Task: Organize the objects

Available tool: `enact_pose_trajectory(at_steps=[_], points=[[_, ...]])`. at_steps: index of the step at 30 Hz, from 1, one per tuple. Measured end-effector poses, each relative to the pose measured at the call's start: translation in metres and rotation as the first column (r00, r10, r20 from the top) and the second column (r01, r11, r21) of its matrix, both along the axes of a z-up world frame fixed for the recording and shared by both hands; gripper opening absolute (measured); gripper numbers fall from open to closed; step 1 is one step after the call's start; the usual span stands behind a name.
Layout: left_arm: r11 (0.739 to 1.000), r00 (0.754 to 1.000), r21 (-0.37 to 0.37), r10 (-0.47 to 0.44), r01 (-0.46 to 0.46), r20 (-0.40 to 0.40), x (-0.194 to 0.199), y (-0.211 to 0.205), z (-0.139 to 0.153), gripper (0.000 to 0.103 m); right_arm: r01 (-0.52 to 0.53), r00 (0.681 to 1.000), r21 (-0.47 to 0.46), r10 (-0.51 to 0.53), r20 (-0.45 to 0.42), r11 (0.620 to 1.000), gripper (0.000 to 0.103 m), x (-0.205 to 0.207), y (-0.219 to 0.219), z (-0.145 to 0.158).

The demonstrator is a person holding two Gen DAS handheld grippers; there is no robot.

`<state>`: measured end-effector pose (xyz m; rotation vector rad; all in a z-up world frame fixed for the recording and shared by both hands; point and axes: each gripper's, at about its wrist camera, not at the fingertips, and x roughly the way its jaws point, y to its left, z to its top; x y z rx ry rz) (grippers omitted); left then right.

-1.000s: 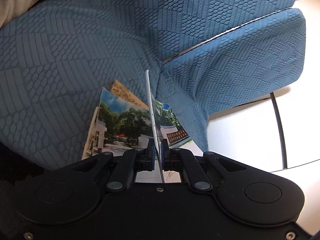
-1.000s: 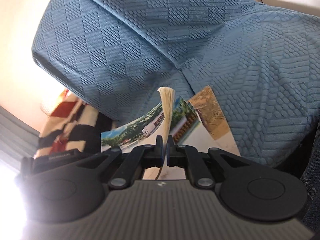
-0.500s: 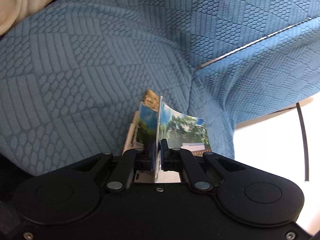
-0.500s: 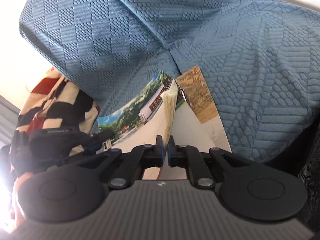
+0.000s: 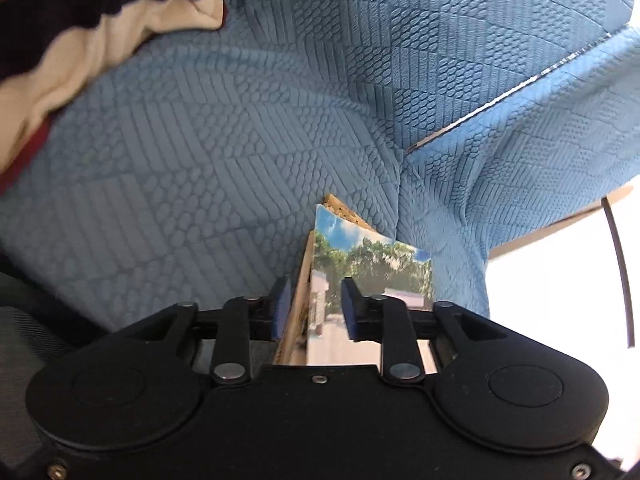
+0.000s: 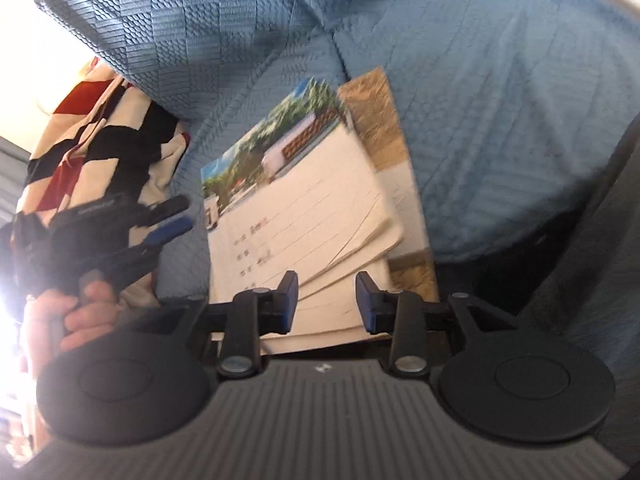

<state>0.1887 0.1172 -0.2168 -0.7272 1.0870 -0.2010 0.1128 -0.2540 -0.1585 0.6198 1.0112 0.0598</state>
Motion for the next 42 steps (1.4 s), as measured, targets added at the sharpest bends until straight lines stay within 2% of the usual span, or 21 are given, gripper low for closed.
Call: enact_pose_trajectory(at_steps=[1, 3, 6, 11, 13, 15, 21, 25, 27, 36, 39, 42], points=[[1.000, 1.000, 0.018, -0.004, 0.004, 0.000, -0.002, 0.000, 0.003, 0.031, -0.005, 1.000, -0.038, 0.005, 0.016, 0.999, 0.042, 0.002, -0.002, 0.003], [0.999, 1.000, 0.046, -0.019, 0.019, 0.001, -0.007, 0.000, 0.007, 0.034, -0.012, 0.999, -0.102, 0.015, 0.035, 0.995, 0.043, 0.012, -0.005, 0.006], [0.995, 0.999, 0.089, -0.049, 0.051, -0.023, -0.012, -0.005, 0.004, 0.034, -0.033, 0.997, -0.123, 0.042, 0.067, 0.992, 0.043, 0.030, -0.007, 0.007], [0.992, 0.996, 0.095, -0.076, 0.080, -0.046, -0.021, -0.015, -0.004, 0.035, -0.061, 0.993, -0.241, 0.082, 0.080, 0.969, 0.041, 0.063, -0.001, 0.000], [0.990, 0.995, 0.103, -0.089, 0.094, -0.051, -0.023, -0.022, -0.007, 0.035, -0.084, 0.993, -0.274, 0.102, 0.052, 0.958, 0.041, 0.072, 0.000, -0.008], [0.987, 0.993, 0.112, -0.106, 0.111, -0.050, -0.026, -0.028, -0.007, 0.035, -0.106, 0.993, -0.261, 0.115, 0.018, 0.959, 0.042, 0.078, 0.001, -0.015], [0.978, 0.985, 0.115, -0.169, 0.172, -0.035, -0.033, -0.048, -0.008, 0.035, -0.119, 0.991, -0.189, 0.127, 0.032, 0.975, 0.041, 0.068, 0.001, -0.022], [0.969, 0.983, 0.162, -0.183, 0.185, -0.026, -0.036, -0.057, -0.005, 0.035, -0.135, 0.988, -0.187, 0.146, 0.045, 0.973, 0.026, 0.060, 0.003, -0.019], [0.969, 0.984, 0.171, -0.178, 0.179, -0.023, -0.036, -0.060, -0.004, 0.035, -0.146, 0.986, -0.190, 0.158, 0.050, 0.971, 0.023, 0.055, 0.004, -0.017], [0.962, 0.983, 0.201, -0.186, 0.184, -0.012, -0.043, -0.070, 0.000, 0.036, -0.165, 0.984, -0.250, 0.175, 0.021, 0.954, 0.023, 0.044, 0.007, -0.009], [0.964, 0.982, 0.186, -0.190, 0.189, -0.014, -0.042, -0.068, -0.001, 0.036, -0.141, 0.989, -0.201, 0.146, 0.009, 0.969, 0.024, 0.048, -0.002, -0.012], [0.967, 0.981, 0.164, -0.192, 0.194, -0.024, -0.044, -0.062, 0.000, 0.036, -0.118, 0.993, -0.191, 0.117, -0.020, 0.974, 0.034, 0.049, -0.005, -0.011]])
